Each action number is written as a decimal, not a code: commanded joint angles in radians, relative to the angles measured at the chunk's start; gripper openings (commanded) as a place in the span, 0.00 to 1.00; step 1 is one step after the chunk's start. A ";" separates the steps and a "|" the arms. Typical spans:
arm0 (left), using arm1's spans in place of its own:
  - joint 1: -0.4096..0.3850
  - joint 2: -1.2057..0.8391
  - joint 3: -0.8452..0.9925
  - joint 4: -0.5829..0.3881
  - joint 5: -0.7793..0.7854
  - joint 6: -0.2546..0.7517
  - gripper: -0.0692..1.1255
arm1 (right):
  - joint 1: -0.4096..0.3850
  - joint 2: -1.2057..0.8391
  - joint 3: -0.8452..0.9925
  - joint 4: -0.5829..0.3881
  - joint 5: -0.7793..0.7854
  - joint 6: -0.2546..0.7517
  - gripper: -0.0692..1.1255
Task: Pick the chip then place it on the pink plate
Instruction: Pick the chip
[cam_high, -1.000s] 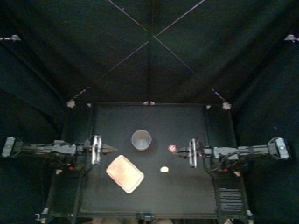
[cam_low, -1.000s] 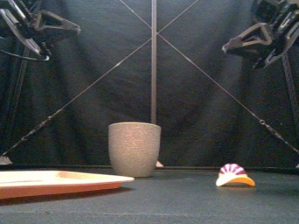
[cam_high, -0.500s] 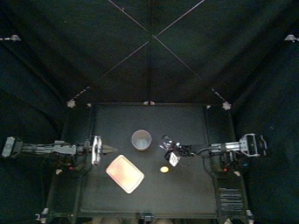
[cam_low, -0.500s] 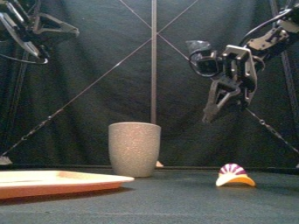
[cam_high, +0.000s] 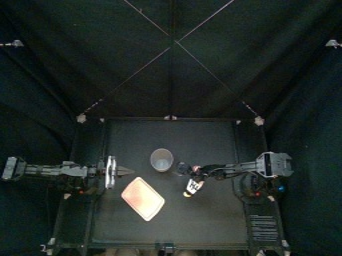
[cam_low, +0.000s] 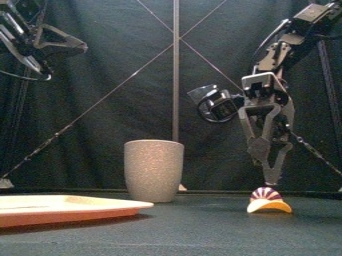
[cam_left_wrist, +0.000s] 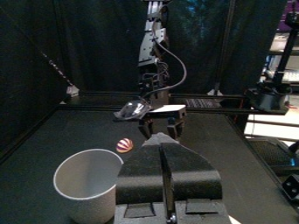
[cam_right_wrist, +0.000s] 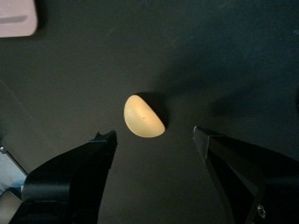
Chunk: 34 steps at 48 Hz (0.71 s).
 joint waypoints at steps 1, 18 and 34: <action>0.011 0.003 -0.015 0.000 -0.009 -0.002 0.04 | 0.002 0.017 -0.063 -0.003 0.021 -0.008 0.90; 0.012 0.003 -0.015 -0.018 -0.018 -0.003 0.04 | -0.015 0.110 -0.109 0.227 0.084 -0.302 0.90; 0.014 0.003 -0.009 -0.028 -0.020 -0.002 0.04 | -0.018 0.173 -0.140 0.262 0.094 -0.407 0.89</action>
